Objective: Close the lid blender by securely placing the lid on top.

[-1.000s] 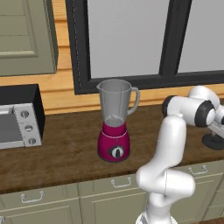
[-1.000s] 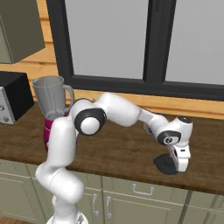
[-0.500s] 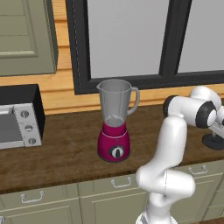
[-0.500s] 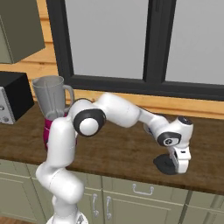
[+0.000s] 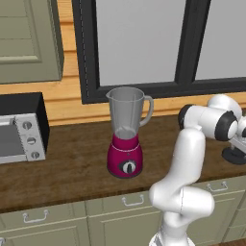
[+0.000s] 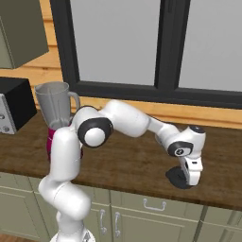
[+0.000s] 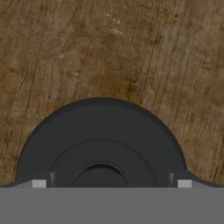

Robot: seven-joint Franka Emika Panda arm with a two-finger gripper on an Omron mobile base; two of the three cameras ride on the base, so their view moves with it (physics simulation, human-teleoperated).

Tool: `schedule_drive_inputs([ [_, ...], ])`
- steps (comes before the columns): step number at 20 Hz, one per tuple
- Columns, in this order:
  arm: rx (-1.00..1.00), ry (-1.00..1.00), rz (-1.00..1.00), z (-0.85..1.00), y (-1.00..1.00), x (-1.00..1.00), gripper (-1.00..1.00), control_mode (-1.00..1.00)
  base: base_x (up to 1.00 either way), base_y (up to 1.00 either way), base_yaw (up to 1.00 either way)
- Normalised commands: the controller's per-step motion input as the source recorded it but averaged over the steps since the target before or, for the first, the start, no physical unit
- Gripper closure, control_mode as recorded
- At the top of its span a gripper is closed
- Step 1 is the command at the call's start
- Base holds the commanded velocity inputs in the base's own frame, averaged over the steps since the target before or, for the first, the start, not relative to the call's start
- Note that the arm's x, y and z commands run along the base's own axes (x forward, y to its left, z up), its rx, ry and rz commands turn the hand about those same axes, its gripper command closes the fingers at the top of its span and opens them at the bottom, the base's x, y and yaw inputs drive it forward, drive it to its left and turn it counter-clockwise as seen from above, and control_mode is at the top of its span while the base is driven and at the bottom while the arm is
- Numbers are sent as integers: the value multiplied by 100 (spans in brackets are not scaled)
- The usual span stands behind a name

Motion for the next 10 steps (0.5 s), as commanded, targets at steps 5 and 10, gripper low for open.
schedule_drive_inputs([
  [5, 0, 0, 0, -3, 3, 0, -100, -100, 0, 0, 0],
  [10, 0, 0, 0, -3, 28, -5, -100, -100, 0, 0, 0],
])
